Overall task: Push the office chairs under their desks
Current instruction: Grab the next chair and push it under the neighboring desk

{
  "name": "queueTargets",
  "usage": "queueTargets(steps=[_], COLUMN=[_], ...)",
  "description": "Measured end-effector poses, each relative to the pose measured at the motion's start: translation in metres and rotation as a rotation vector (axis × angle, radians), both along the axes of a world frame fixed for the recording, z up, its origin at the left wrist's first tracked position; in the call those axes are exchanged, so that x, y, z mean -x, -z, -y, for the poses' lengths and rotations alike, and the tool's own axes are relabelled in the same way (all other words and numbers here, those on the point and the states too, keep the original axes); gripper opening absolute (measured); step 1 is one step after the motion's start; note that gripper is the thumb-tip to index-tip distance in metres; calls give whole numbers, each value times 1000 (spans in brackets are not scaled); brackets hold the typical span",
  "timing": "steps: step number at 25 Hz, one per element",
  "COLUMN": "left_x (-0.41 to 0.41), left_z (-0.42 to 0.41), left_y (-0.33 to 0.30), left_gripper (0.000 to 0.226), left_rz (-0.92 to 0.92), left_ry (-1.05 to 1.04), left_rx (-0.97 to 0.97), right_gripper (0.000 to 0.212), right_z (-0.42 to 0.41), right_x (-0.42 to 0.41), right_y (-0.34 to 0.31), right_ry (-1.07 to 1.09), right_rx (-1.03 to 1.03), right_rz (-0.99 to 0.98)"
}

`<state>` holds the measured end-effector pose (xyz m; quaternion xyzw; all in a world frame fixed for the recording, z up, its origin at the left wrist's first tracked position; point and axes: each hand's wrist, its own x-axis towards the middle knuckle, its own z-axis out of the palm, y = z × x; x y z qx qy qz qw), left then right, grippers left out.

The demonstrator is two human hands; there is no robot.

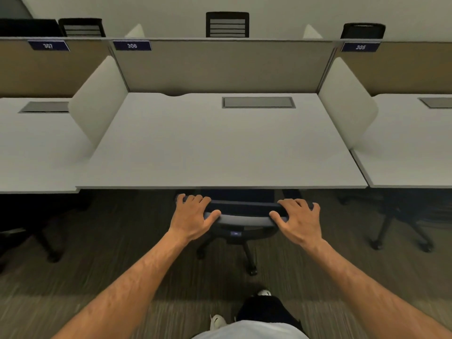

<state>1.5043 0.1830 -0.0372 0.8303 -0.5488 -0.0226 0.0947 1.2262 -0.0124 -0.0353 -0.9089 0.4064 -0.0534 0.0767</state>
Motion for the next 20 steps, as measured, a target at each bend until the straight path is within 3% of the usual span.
queueTargets(steps=[12,20], left_x=[-20,-43], left_z=[-14,-4], left_y=[6,3], left_gripper=[82,74], left_rz=[38,86], left_ry=[-41,-53], left_rx=[15,34], right_gripper=[80,69], right_z=[-9,8], right_x=[-24,-50], right_y=[6,10], right_ry=[-49,-56], right_rx=[14,54], right_rz=[43,66])
